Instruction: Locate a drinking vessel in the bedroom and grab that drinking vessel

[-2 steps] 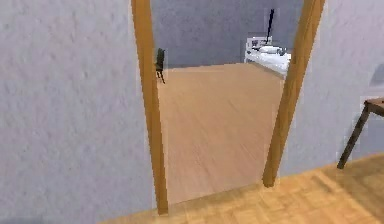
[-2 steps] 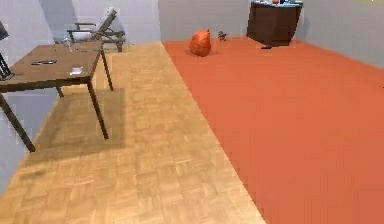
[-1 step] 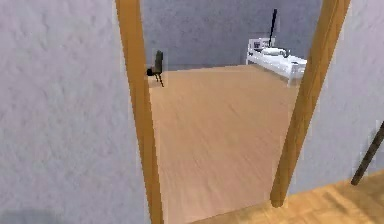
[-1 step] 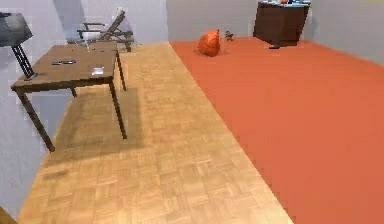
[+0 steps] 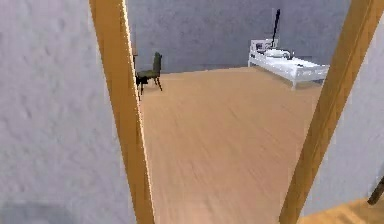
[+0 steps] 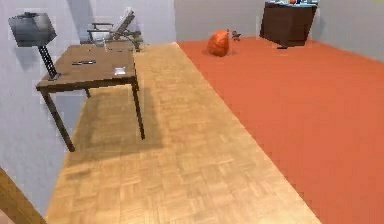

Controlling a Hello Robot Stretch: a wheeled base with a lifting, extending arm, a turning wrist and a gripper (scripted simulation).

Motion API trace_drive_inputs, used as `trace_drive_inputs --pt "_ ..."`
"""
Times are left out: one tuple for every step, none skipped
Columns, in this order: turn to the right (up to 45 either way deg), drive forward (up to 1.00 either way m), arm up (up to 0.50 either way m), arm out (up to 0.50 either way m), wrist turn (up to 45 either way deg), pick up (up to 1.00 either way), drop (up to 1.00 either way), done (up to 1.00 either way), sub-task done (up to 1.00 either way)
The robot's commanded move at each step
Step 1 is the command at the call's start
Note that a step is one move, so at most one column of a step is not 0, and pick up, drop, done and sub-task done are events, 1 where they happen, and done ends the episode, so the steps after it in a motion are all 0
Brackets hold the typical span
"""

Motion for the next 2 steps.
trace_drive_inputs --pt "12.0 0.00 0.00 0.00 0.0 0.00 0.00 0.00 0.00" --pt "0.0 0.65 0.00 0.00 0.0 0.00 0.00 0.00 0.00"
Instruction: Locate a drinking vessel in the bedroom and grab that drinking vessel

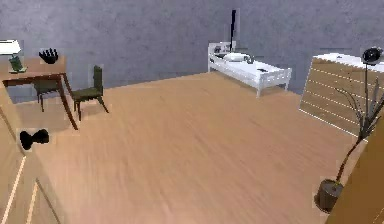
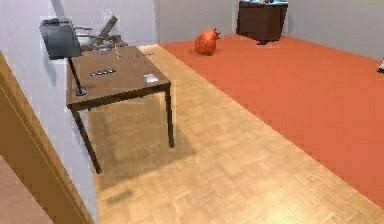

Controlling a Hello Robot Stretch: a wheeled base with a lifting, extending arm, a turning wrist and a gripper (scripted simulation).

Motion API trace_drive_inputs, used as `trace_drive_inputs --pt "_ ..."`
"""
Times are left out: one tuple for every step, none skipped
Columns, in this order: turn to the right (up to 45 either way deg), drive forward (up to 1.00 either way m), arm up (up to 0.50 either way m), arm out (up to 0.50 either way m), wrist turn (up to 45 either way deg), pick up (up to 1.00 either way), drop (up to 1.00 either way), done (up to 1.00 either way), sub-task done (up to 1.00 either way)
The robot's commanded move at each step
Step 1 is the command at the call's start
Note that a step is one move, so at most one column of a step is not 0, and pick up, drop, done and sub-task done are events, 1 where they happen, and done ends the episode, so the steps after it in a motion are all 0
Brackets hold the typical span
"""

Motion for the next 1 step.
trace_drive_inputs --pt "15.0 0.00 0.00 0.00 0.0 0.00 0.00 0.00 0.00"
